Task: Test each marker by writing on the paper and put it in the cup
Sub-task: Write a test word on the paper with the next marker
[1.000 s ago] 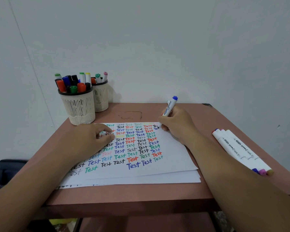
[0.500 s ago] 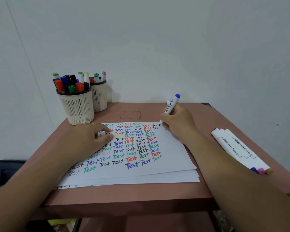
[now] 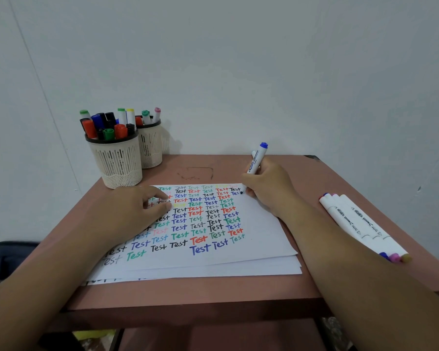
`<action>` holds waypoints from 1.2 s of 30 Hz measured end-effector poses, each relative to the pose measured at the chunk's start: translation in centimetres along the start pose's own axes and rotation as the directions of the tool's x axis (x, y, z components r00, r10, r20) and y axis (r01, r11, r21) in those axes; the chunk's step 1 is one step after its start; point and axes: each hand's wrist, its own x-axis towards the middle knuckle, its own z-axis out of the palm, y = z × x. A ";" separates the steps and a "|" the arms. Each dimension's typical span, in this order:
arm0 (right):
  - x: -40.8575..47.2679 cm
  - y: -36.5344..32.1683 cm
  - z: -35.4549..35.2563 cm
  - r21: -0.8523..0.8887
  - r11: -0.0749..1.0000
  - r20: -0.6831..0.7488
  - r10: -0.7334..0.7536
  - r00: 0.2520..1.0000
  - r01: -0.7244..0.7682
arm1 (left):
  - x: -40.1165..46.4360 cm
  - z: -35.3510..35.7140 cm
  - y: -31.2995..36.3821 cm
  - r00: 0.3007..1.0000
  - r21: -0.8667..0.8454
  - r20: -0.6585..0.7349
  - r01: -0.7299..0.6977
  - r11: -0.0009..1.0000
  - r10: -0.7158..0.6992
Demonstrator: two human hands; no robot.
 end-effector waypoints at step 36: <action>-4.3 -4.1 1.8 0.463 0.887 0.262 -0.137 0.955 0.000 | -0.3 0.1 0.0 0.977 -0.269 -0.210 -0.088 0.959 0.031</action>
